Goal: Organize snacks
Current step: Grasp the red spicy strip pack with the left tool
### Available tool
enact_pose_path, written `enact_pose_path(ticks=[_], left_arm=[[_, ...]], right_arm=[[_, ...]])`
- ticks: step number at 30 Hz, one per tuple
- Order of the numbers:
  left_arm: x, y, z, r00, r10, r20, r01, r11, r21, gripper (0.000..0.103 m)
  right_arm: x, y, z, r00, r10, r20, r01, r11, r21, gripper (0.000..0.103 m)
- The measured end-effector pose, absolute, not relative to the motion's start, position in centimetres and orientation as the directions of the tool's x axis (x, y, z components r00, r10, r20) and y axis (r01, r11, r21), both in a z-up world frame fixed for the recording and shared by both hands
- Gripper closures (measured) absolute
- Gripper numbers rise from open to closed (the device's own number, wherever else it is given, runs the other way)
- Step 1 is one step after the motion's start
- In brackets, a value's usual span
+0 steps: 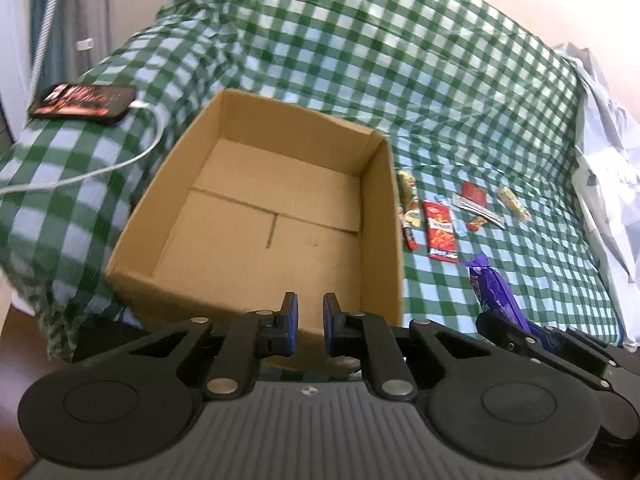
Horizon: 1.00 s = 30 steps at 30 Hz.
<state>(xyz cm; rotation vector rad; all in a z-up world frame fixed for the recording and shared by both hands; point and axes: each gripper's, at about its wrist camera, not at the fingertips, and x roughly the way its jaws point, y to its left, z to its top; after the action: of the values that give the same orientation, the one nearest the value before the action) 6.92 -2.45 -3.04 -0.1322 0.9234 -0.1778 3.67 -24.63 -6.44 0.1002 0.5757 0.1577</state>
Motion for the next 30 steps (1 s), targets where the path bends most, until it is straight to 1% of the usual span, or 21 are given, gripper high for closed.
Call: enact_pose_path(ticks=[3, 6, 7, 8, 9, 10, 11, 12, 13, 14, 16, 18, 21, 25, 30], left_arm=[[8.4, -4.4, -2.3, 0.594, -0.235, -0.769, 0.137, 0.972, -0.191, 0.089], [10.4, -7.9, -1.5, 0.597, -0.271, -0.755, 0.207, 0.961, -0.181, 0.085], [11.0, -9.2, -1.5, 0.597, -0.280, -0.752, 0.225, 0.958, -0.178, 0.075], [11.9, -10.8, -1.4, 0.597, -0.290, -0.748, 0.245, 0.954, -0.175, 0.060], [12.7, -12.4, -1.5, 0.599, -0.296, -0.744, 0.258, 0.951, -0.171, 0.052], [13.6, -14.0, -1.5, 0.600, -0.300, -0.741, 0.269, 0.949, -0.166, 0.040], [14.5, -15.6, -1.6, 0.598, -0.311, -0.739, 0.287, 0.944, -0.165, 0.037], [15.4, -17.3, -1.8, 0.591, -0.324, -0.738, 0.311, 0.936, -0.163, 0.036], [16.3, -19.0, -2.1, 0.581, -0.338, -0.740, 0.334, 0.929, -0.162, 0.033], [17.4, -20.9, -2.7, 0.567, -0.350, -0.745, 0.356, 0.920, -0.162, 0.028], [19.7, -24.6, -4.2, 0.527, -0.363, -0.768, 0.388, 0.907, -0.163, 0.025], [22.1, -28.2, -6.6, 0.477, -0.369, -0.797, 0.407, 0.897, -0.172, 0.025], [26.2, -32.4, -11.1, 0.395, -0.340, -0.853, 0.393, 0.902, -0.178, 0.025], [30.5, -35.6, -16.6, 0.319, -0.303, -0.898, 0.351, 0.918, -0.185, 0.025], [34.6, -38.1, -22.0, 0.278, -0.207, -0.938, 0.318, 0.941, -0.113, 0.025]], right_arm=[[4.2, -26.2, -6.1, 0.841, 0.144, -0.522, -0.078, 0.986, 0.146, 0.085], [4.5, -28.5, -6.0, 0.856, 0.097, -0.508, -0.018, 0.987, 0.158, 0.085], [4.6, -29.4, -6.0, 0.860, 0.080, -0.505, 0.003, 0.987, 0.163, 0.085], [4.7, -30.4, -6.1, 0.863, 0.061, -0.502, 0.029, 0.985, 0.168, 0.085], [4.8, -31.5, -6.3, 0.864, 0.041, -0.501, 0.053, 0.984, 0.172, 0.085], [4.8, -32.4, -6.4, 0.865, 0.023, -0.501, 0.076, 0.981, 0.176, 0.085], [4.8, -33.6, -6.6, 0.865, 0.004, -0.502, 0.100, 0.978, 0.181, 0.085], [4.9, -34.8, -6.8, 0.864, -0.014, -0.504, 0.125, 0.974, 0.187, 0.085], [5.0, -36.0, -7.0, 0.862, -0.031, -0.507, 0.149, 0.970, 0.193, 0.085], [5.0, -37.0, -7.3, 0.859, -0.048, -0.509, 0.171, 0.965, 0.197, 0.085], [5.2, -39.3, -7.9, 0.852, -0.081, -0.517, 0.218, 0.953, 0.211, 0.085], [5.5, -41.3, -8.7, 0.843, -0.104, -0.527, 0.257, 0.939, 0.226, 0.085], [6.1, -44.2, -10.0, 0.828, -0.128, -0.545, 0.306, 0.918, 0.250, 0.085], [7.2, -47.4, -12.0, 0.807, -0.135, -0.575, 0.348, 0.895, 0.277, 0.085], [9.2, -50.0, -14.0, 0.787, -0.130, -0.603, 0.374, 0.878, 0.298, 0.085]])
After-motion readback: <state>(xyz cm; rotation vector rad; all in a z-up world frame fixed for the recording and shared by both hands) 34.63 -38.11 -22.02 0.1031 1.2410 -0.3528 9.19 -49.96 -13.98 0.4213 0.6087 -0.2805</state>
